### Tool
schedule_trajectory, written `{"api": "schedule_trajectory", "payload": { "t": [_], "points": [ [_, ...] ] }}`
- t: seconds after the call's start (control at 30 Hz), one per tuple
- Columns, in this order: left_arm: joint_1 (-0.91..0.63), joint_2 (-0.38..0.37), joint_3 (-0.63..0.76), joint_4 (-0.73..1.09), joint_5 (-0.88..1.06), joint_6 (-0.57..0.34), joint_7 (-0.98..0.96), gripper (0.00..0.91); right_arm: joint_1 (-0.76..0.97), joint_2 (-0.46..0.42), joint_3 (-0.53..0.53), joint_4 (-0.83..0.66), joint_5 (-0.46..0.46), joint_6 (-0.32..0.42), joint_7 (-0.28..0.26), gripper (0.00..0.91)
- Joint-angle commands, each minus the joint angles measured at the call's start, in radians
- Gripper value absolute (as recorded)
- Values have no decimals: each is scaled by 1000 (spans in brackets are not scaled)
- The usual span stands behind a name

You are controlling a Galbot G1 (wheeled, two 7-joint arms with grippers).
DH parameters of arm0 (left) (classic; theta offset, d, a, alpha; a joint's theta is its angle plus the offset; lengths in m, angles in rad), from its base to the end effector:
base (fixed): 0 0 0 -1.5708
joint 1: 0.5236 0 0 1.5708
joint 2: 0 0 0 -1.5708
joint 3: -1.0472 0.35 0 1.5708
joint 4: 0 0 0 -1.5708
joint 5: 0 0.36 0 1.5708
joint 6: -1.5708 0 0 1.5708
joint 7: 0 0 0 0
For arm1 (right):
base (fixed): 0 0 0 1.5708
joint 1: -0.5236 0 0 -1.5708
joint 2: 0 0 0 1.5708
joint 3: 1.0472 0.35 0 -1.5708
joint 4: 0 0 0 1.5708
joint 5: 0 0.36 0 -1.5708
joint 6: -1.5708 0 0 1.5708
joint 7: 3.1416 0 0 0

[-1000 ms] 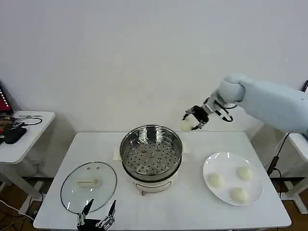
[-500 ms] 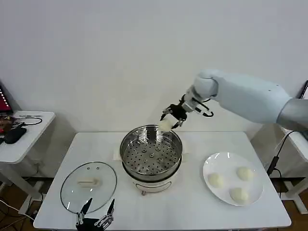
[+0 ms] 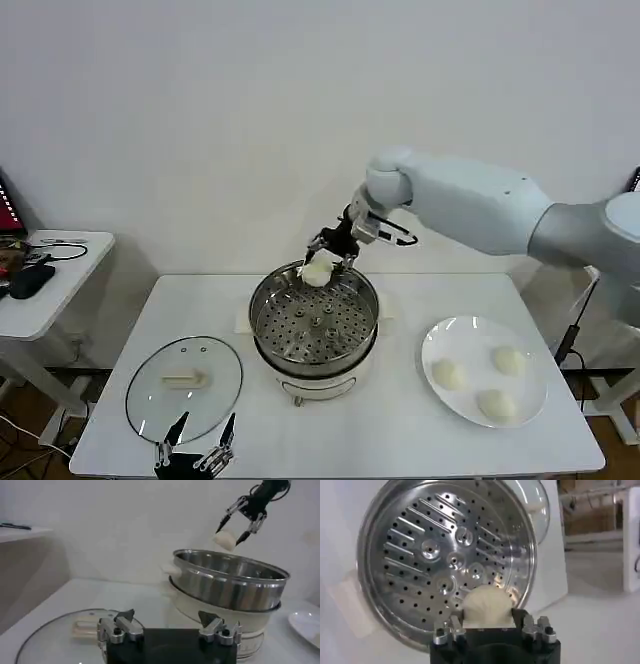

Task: Take steamed baozi put them in steamer then cover it.

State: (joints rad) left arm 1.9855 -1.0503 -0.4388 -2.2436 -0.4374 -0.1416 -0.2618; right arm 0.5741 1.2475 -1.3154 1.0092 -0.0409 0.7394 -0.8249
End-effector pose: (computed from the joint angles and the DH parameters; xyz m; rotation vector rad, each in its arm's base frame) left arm 0.0683 0.0418 -0.2977 -0.1313 -2.8893 0.1734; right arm 0.6103 0.1065 -0.0500 -1.9473 0.6079 -2.0801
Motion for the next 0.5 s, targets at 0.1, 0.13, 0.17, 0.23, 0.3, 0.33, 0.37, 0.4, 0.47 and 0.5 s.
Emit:
{"api": "schedule_trajectory", "payload": {
  "t": [0.1,0.13,0.17,0.23,0.3,0.33,0.37,0.4,0.47,0.5],
  "points": [
    [4,1,-3,-6,-3,1,0,907,-35,29,8,-39,-133,73,20,655],
    [5,1,-4,-8,-3,1,0,907,-40,31,13,-46,-148,82,25,655],
    [6,2,-5,-9,-3,1,0,907,-44,33,16,-51,-159,86,26,655],
    [7,2,-5,-12,-3,2,0,907,-57,35,21,-58,-185,87,31,655],
    [6,2,-6,-13,-4,3,0,907,-71,37,30,-57,-201,87,36,655],
    [6,2,-5,-13,-4,3,0,907,-77,38,33,-53,-208,87,40,655],
    [6,2,-4,-12,-4,3,1,907,-86,39,35,-50,-218,87,40,655],
    [6,2,-4,-12,-4,3,0,907,-89,41,35,-50,-219,87,42,655],
    [6,2,-3,-11,-4,3,0,907,-100,46,38,-56,-233,87,46,655],
    [6,2,-3,-11,-5,4,0,907,-100,47,38,-56,-233,87,47,655]
  ]
}}
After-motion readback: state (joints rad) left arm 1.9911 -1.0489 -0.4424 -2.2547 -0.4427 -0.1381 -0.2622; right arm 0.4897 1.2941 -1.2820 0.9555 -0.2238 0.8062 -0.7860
